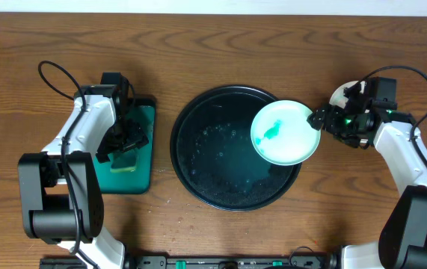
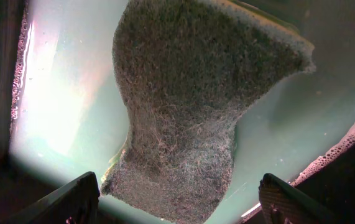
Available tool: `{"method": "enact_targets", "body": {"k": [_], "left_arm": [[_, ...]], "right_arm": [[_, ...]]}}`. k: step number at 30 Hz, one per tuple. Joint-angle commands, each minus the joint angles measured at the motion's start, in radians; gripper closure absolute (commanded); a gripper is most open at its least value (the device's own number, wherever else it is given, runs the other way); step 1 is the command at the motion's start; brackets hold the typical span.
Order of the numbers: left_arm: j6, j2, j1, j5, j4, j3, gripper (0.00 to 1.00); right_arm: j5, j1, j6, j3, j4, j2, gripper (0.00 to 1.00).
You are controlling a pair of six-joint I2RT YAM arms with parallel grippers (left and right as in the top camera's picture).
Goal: Clean dirty plates on tray and stack at the side
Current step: 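Grip the remaining pale green plate rim and drag it to tray center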
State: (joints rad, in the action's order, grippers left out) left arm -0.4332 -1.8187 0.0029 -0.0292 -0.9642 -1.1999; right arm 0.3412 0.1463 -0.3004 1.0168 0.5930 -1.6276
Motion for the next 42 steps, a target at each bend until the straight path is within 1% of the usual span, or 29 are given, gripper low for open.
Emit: {"method": "enact_targets", "body": {"k": [1, 5, 8, 14, 16, 17, 19, 21, 22, 26, 30, 33, 38, 42], "left_arm": [[-0.017, -0.003, 0.001, -0.005, 0.001, 0.004, 0.17], [-0.017, -0.003, 0.001, -0.005, 0.002, 0.004, 0.17], [-0.017, -0.003, 0.001, -0.005, 0.002, 0.004, 0.17], [-0.017, -0.003, 0.001, -0.005, 0.002, 0.004, 0.17], [-0.016, -0.003, 0.001, -0.005, 0.002, 0.004, 0.17], [-0.017, -0.003, 0.001, -0.005, 0.002, 0.004, 0.17], [-0.016, -0.003, 0.001, -0.005, 0.001, 0.004, 0.17], [-0.016, -0.003, 0.001, -0.005, 0.000, 0.004, 0.17], [-0.017, -0.003, 0.001, -0.005, 0.000, 0.004, 0.17], [-0.017, -0.003, 0.001, -0.005, 0.001, 0.004, 0.17], [-0.017, -0.003, 0.001, -0.005, -0.003, 0.004, 0.17], [-0.016, -0.003, 0.001, -0.005, -0.008, 0.004, 0.17], [-0.017, -0.003, 0.001, -0.005, -0.023, 0.004, 0.17], [-0.017, -0.003, 0.001, -0.005, -0.026, 0.004, 0.17]], "right_arm": [[-0.055, -0.010, -0.045, -0.002, -0.011, 0.013, 0.20], [-0.056, -0.010, -0.090, -0.002, -0.021, -0.006, 0.37], [-0.050, -0.012, -0.117, -0.002, -0.030, -0.031, 0.40], [-0.045, -0.047, -0.126, -0.002, -0.043, -0.094, 0.41], [-0.045, -0.062, -0.126, -0.002, -0.050, -0.110, 0.44], [-0.045, -0.067, -0.126, -0.002, -0.053, -0.117, 0.47], [-0.045, -0.078, -0.133, -0.002, -0.059, -0.129, 0.67], [-0.045, -0.083, -0.143, -0.002, -0.062, -0.133, 0.95], [-0.045, -0.083, -0.152, -0.002, -0.062, -0.133, 0.99], [-0.032, -0.082, -0.154, -0.002, -0.059, -0.132, 0.99], [0.092, -0.084, -0.118, -0.002, -0.057, -0.125, 0.99], [0.143, -0.097, -0.110, -0.002, -0.056, -0.109, 0.99], [0.138, -0.167, -0.077, -0.002, -0.047, -0.069, 0.98], [0.043, -0.241, -0.095, -0.002, -0.003, -0.066, 0.99]]}}
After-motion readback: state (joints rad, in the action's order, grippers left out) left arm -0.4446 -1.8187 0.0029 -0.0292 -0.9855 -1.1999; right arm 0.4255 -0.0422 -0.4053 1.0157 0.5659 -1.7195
